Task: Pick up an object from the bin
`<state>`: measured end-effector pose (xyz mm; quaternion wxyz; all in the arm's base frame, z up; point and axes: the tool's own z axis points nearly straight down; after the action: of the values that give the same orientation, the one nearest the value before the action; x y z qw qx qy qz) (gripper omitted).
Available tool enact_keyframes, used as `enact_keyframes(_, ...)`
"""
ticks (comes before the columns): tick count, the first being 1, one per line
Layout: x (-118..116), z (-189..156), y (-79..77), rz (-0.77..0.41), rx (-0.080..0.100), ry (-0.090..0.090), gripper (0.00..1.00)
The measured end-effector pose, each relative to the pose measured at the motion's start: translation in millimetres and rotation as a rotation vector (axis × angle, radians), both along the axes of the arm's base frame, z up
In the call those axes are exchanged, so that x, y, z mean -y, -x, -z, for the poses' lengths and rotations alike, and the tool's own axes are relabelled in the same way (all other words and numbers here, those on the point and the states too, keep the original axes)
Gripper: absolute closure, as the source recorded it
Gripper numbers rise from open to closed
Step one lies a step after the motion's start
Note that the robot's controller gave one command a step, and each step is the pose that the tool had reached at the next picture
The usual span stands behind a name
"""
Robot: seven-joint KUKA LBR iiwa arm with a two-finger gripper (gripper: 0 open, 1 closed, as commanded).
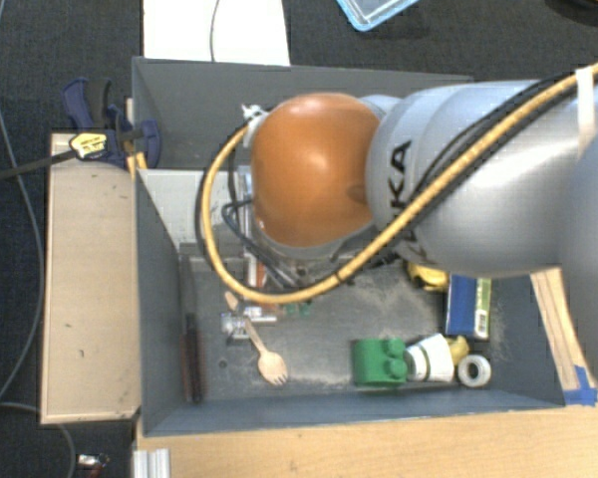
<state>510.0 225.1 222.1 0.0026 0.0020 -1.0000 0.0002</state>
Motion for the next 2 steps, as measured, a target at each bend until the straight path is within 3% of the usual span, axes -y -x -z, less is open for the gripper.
enact_keyframes(1,1.1,-3.9,-2.1,0.005,0.007,-0.002,0.00)
enact_keyframes(2,-12.9,-26.1,-33.2,0.063,0.008,-0.003,0.00)
